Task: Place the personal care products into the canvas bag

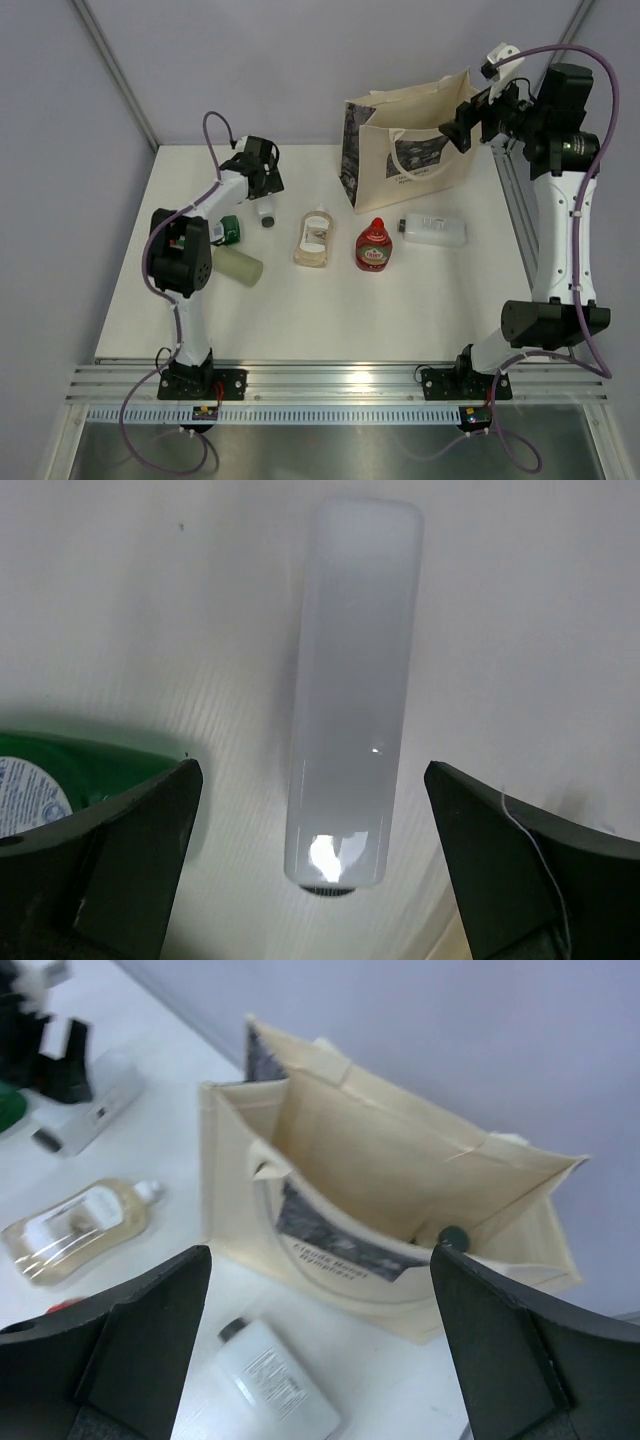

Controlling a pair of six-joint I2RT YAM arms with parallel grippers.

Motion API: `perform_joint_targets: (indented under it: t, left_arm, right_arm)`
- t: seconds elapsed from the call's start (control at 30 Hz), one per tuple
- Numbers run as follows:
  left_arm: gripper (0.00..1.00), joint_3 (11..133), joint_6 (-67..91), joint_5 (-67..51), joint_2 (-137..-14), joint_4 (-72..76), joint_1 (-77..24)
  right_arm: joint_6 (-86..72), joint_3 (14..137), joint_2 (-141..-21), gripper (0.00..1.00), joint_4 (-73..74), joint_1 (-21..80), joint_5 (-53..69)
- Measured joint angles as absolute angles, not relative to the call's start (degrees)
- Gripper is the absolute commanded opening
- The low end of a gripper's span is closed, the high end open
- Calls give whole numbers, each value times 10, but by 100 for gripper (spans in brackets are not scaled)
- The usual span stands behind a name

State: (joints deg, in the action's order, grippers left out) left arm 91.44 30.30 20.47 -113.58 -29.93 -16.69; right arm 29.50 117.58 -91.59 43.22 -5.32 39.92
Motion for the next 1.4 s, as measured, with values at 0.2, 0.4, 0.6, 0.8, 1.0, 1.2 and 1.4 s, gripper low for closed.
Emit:
perform_joint_targets:
  t: [0.2, 0.4, 0.6, 0.8, 1.0, 1.2, 1.4]
  left_arm:
    - [86, 1026, 307, 220, -1250, -359, -173]
    - [64, 1065, 310, 215, -1306, -384, -174]
    - [23, 1057, 308, 197, -1310, -379, -172]
    - [0, 994, 298, 126, -1273, -313, -152]
    - [0, 839, 283, -26, -1175, -216, -115]
    - [0, 691, 293, -166, -1035, -158, -102]
    - [0, 582, 375, -301, -898, -20, -104]
  right_arm:
    - [274, 988, -832, 99, 419, -53, 468]
    - [234, 879, -823, 99, 416, -53, 515]
    - [189, 839, -794, 98, 401, -47, 537]
    - [145, 828, -778, 97, 386, -4, 534]
    - [48, 805, -796, 95, 378, 32, 538]
    - [-70, 804, -853, 95, 347, 83, 534]
    - [-191, 795, -869, 99, 271, 165, 535]
